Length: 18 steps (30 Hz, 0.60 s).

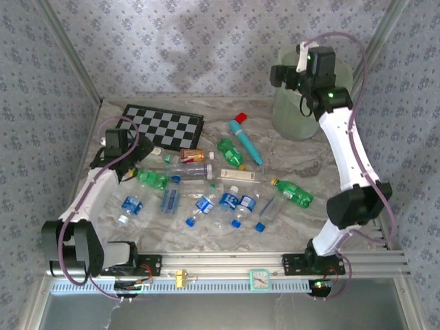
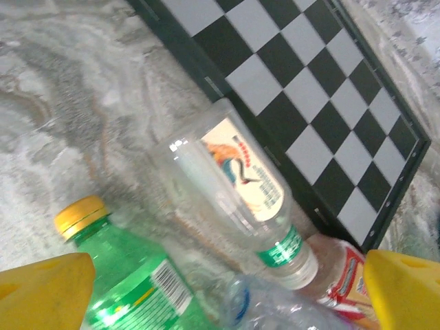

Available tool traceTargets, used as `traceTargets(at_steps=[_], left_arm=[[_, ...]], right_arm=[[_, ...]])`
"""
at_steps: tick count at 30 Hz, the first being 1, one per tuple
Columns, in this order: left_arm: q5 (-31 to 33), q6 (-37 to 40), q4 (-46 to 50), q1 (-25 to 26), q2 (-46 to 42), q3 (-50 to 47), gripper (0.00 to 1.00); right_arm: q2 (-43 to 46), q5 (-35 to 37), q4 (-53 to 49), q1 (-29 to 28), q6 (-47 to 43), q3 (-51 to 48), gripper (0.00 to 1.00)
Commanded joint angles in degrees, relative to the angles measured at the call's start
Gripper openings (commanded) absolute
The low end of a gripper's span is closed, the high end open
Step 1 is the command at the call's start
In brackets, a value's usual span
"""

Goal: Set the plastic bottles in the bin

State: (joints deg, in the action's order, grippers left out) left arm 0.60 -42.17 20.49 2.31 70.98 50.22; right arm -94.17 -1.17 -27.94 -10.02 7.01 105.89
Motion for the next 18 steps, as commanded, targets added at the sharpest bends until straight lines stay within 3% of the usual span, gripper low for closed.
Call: traceTargets(at_steps=[1,6,10,14,18], left_arm=[[-1.6,3.4,6.4,-1.1,-2.9,-1.7,1.00],[-0.9,6.3,11.8,-2.1,-5.6,-4.2,1.00],[0.1,5.2,14.7,-2.2,-5.7,-6.3,1.00],[0.3,2.9,14.1,-2.3,-6.2,-9.7,1.00],[0.7,2.4,13.8,-2.2,-6.1,-12.0,1.00]], right_arm=[[4.7,-10.3,10.3,0.6,5.9,-9.9,1.00],[7.8,-7.6,10.7,-2.1,10.5,-18.7,1.00],[11.9,-2.3,17.7,-5.1,13.8,-29.5,1.00],[15.5,6.3,26.9,-10.4,11.0,-40.3,1.00],[15.1,9.9,27.8,-15.6,10.2,-43.1,1.00]])
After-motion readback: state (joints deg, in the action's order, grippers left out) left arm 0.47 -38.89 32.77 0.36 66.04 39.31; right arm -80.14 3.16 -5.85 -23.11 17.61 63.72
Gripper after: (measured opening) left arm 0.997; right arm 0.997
